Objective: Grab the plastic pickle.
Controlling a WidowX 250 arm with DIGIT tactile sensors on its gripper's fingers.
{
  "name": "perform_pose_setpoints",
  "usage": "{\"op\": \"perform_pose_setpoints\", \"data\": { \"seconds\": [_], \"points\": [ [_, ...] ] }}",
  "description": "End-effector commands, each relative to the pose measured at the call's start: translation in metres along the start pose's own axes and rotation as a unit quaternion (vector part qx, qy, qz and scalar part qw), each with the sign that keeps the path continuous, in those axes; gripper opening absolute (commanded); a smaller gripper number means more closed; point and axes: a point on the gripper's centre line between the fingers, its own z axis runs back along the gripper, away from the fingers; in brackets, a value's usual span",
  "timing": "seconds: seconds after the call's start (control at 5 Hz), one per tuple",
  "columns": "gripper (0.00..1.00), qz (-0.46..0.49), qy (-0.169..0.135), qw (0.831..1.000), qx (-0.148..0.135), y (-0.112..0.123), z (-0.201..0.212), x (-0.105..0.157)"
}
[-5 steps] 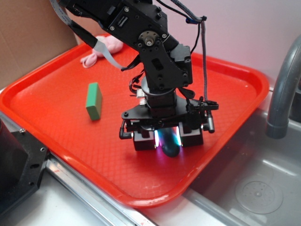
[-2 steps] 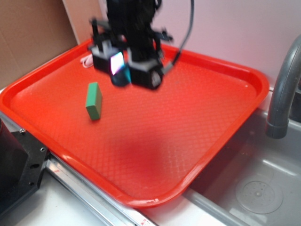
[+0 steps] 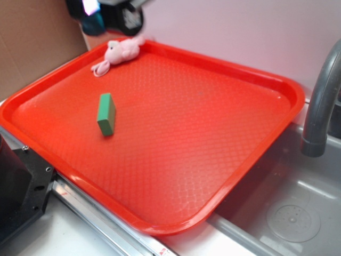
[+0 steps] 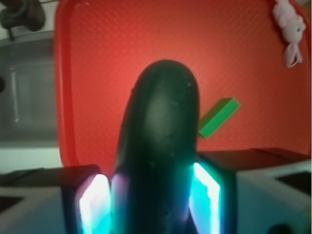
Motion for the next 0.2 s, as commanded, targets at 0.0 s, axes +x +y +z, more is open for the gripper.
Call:
{"op": "perform_pose_setpoints", "data": {
  "seconds": [0.0],
  "points": [
    [0.0, 0.042, -0.022, 0.999, -0.017, 0.0054, 0.0214, -0.0005]
  ]
}}
